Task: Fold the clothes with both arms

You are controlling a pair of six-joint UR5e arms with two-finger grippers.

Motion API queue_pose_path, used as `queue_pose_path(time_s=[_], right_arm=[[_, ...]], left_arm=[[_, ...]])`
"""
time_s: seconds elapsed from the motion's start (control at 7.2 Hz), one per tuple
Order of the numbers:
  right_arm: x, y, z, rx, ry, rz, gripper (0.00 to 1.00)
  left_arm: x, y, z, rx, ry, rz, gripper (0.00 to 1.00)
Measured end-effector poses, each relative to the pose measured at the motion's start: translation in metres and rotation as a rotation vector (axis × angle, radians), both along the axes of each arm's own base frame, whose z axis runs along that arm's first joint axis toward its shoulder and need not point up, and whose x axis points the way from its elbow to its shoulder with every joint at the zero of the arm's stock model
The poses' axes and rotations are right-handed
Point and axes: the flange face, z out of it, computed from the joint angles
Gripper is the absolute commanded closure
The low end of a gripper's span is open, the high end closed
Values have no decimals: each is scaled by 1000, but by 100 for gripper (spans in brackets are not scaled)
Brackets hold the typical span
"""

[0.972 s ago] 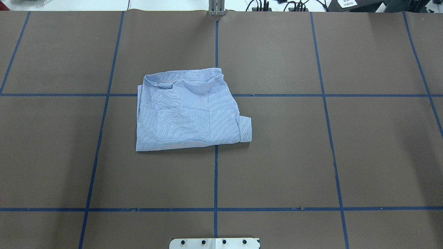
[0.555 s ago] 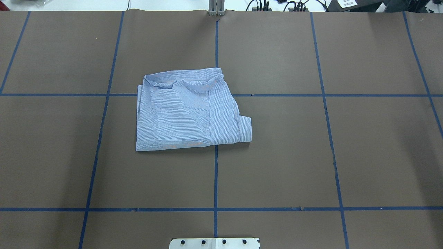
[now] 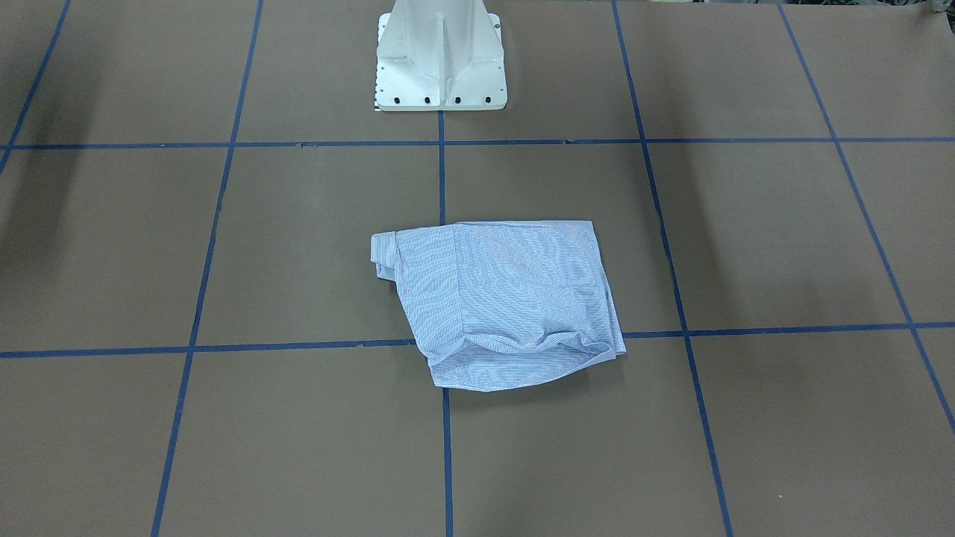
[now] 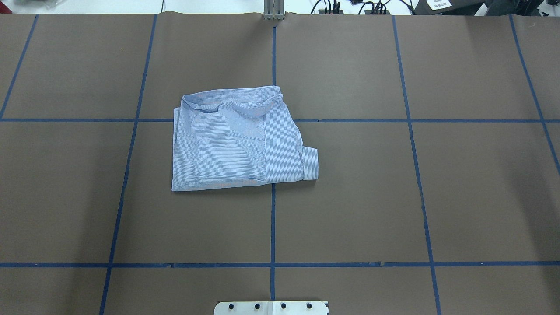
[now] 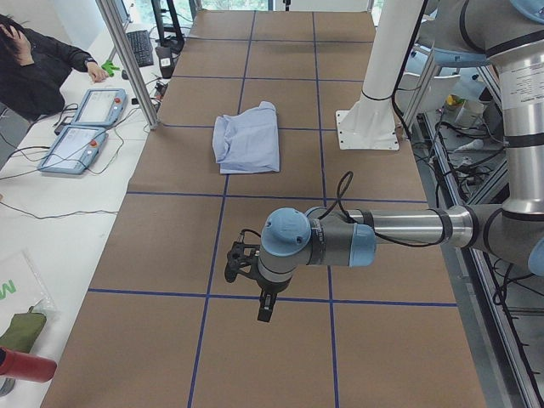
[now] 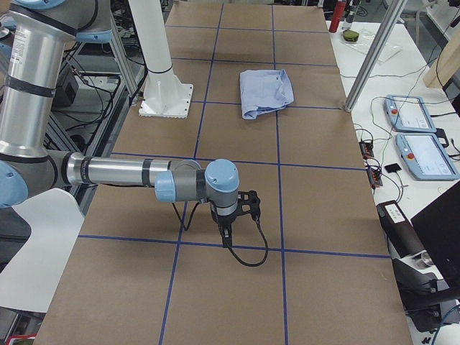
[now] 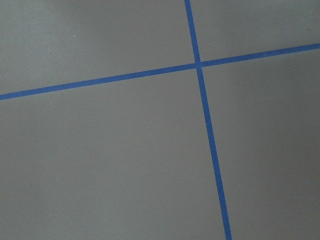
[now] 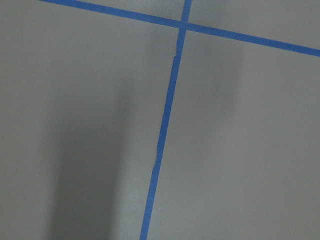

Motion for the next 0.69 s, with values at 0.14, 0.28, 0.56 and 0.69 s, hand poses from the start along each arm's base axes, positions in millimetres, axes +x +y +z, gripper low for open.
queue_pose_path(time_s=[0.14, 0.28, 0.56, 0.69], right_arm=[[0, 0, 0, 2, 2, -1, 0], [0, 1, 1, 2, 6, -3, 0], [1, 5, 4, -4, 13, -3, 0], [1, 5, 5, -6, 14, -3, 0]], left_arm=[[0, 0, 0, 0, 0, 0, 0], [0, 0, 0, 0, 0, 0, 0], [0, 0, 0, 0, 0, 0, 0], [0, 0, 0, 0, 0, 0, 0]])
